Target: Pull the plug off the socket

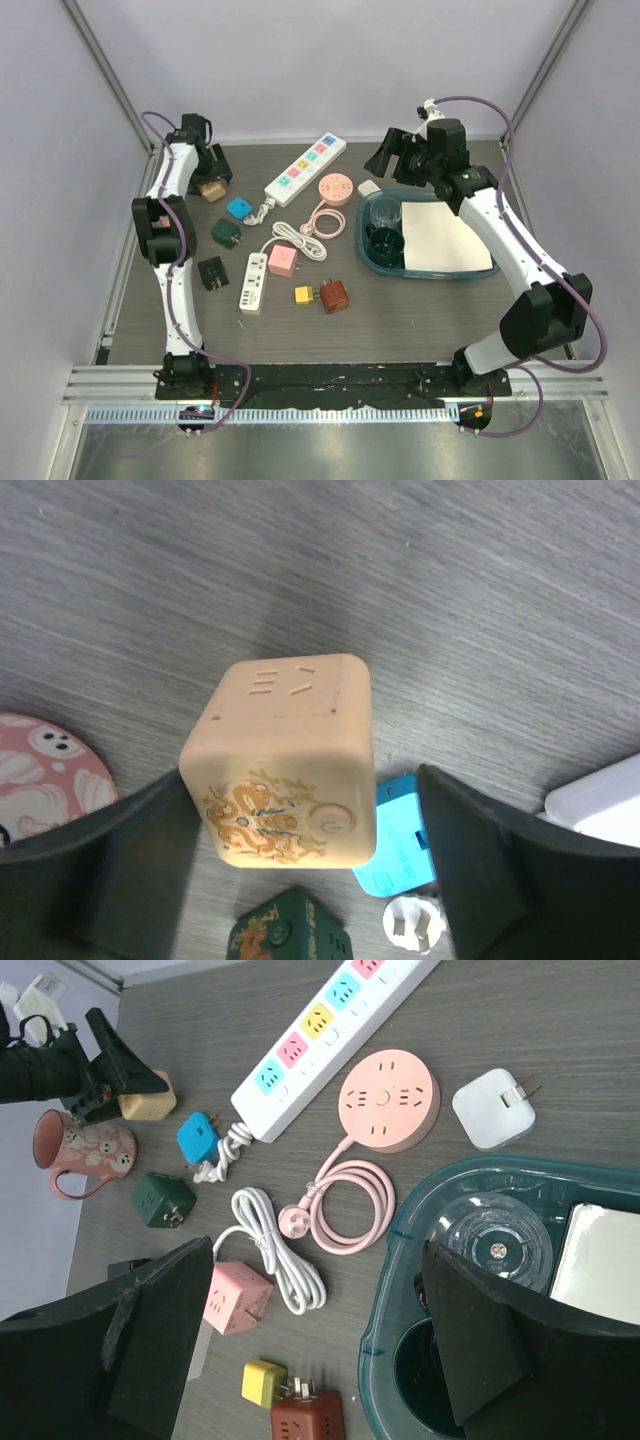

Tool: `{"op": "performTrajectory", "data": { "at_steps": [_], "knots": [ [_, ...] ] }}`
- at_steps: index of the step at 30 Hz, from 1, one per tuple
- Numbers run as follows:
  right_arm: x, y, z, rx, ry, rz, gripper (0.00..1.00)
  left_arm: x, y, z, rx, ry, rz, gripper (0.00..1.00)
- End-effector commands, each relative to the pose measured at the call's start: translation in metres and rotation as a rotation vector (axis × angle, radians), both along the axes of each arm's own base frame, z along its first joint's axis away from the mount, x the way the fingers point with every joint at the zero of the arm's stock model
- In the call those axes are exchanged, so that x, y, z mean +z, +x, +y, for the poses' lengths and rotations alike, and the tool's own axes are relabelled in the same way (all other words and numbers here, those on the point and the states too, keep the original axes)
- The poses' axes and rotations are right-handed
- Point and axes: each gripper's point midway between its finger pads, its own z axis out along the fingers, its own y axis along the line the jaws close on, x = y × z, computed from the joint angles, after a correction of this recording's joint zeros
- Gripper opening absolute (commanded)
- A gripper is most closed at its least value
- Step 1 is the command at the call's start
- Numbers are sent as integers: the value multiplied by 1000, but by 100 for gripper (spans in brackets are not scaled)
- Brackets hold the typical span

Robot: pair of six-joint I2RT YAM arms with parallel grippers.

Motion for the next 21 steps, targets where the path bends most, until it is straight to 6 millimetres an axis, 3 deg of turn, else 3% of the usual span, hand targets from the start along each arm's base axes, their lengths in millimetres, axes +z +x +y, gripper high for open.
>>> {"op": "performTrajectory", "data": {
  "at_steps": [1,8,10,11,12,13,14,15,16,18,19,20,21],
  "knots": [
    [21,-23,-9,11,-55,-49,93,60,16,-1,9,-4,-140,97],
    [30,-55,-23,-1,-79,-61,97,138,-5,-6,11,-25,-261,100],
    [29,-65,-22,5,-72,-75,99,177,-19,-21,-37,-73,-335,100],
    [29,-67,-24,-8,-68,-75,99,176,-28,-35,-83,-105,-330,100],
    [27,-68,-27,-49,-66,-61,99,210,-43,-52,-150,-169,-404,100],
    [25,-72,-30,-79,-67,-38,99,223,-47,-74,-222,-201,-452,100],
    [23,-73,-34,-105,-66,-21,99,217,-60,-95,-295,-232,-438,100],
    [24,-74,-38,-140,-70,-11,99,228,-71,-105,-329,-256,-461,100],
    [23,-81,-38,-144,-61,13,100,257,-87,-120,-397,-299,-540,100],
    [18,-85,-43,-178,-59,22,100,254,-115,-142,-463,-350,-544,100],
    [19,-86,-41,-174,-38,13,100,283,-133,-153,-518,-380,-640,100],
    [23,-89,-41,-173,-27,-4,100,265,-147,-165,-548,-411,-609,100],
    [18,-92,-37,-143,-14,6,100,266,-158,-173,-577,-439,-621,100]
  ]
}}
